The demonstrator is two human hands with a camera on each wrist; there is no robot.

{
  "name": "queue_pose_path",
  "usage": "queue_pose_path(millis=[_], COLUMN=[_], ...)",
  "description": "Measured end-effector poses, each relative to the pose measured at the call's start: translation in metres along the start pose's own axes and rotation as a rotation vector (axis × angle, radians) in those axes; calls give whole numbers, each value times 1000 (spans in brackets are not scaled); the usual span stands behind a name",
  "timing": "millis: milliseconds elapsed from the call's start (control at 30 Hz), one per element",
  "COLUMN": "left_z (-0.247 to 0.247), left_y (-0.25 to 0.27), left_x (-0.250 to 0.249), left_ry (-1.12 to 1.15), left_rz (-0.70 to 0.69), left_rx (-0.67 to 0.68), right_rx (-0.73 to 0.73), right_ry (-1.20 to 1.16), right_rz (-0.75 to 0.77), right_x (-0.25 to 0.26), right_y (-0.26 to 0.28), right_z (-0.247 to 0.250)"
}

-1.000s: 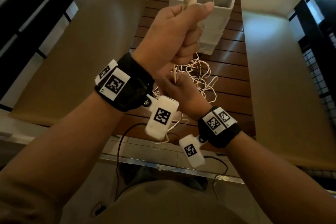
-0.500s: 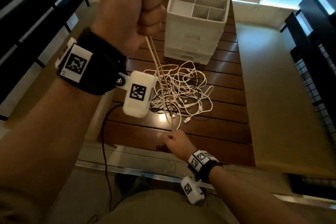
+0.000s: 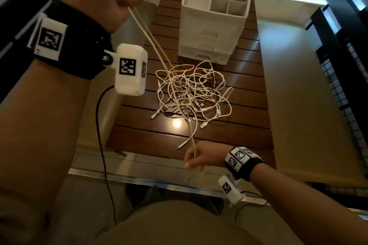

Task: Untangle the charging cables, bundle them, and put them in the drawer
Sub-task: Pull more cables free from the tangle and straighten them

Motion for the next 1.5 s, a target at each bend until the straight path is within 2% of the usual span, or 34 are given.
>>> queue_pose_path(millis=[133, 233, 300, 400, 533, 600, 700, 800, 900, 967, 1033, 1133, 1300, 1433, 1500], left_z=[-5, 11, 21, 23, 4, -16, -46, -59, -51, -32, -8, 6, -16, -30, -31], left_y=[-3, -4, -3, -3, -6, -3, 5, 9, 4, -3, -9, -12, -8, -5, -6], left_x=[12, 12, 11, 11, 15, 25, 54, 78, 69, 49, 25, 6, 25, 28, 22], left_ry=[-30, -15, -19, -15, 17, -3, -60, -5, 4, 9, -7, -83, -61, -39, -33], left_rz=[13, 18, 20, 15, 50, 106, 175, 221, 207, 168, 122, 79, 122, 112, 100], left_rx=[9, -73, -117, -120, -86, -48, 38, 79, 37, -23, -77, -42, -45, -11, -5], right_rx=[-7, -159, -212, -177, -125, -187, -299, -365, -393, -352, -223, -57, -69, -32, -37], right_ry=[23, -18, -23, 73, 205, 162, 66, 4, 74, 109, 14, -134, -293, -200, -246], right_rz=[18, -14, -39, -60, -112, -94, 21, 110, 60, -13, -62, -85, -67, -156, -205], right_x=[10, -3, -11, -9, -2, 7, 30, 42, 36, 23, 8, 0, 12, 5, -2], right_y=[1, 8, 14, 17, 15, 17, 19, 19, 18, 20, 23, 29, 25, 23, 21], right_z=[13, 21, 21, 19, 25, 35, 60, 78, 82, 71, 45, 13, 16, 8, 4])
Point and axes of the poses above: each hand's wrist, its own y-axis away from the middle knuckle, its own z-axis out of the back of the hand, x = y × z, the point moved 8 cm from there along -y, towards the middle knuckle, and after that the axes turned 11 degrees about z, right-handed, at the moved point
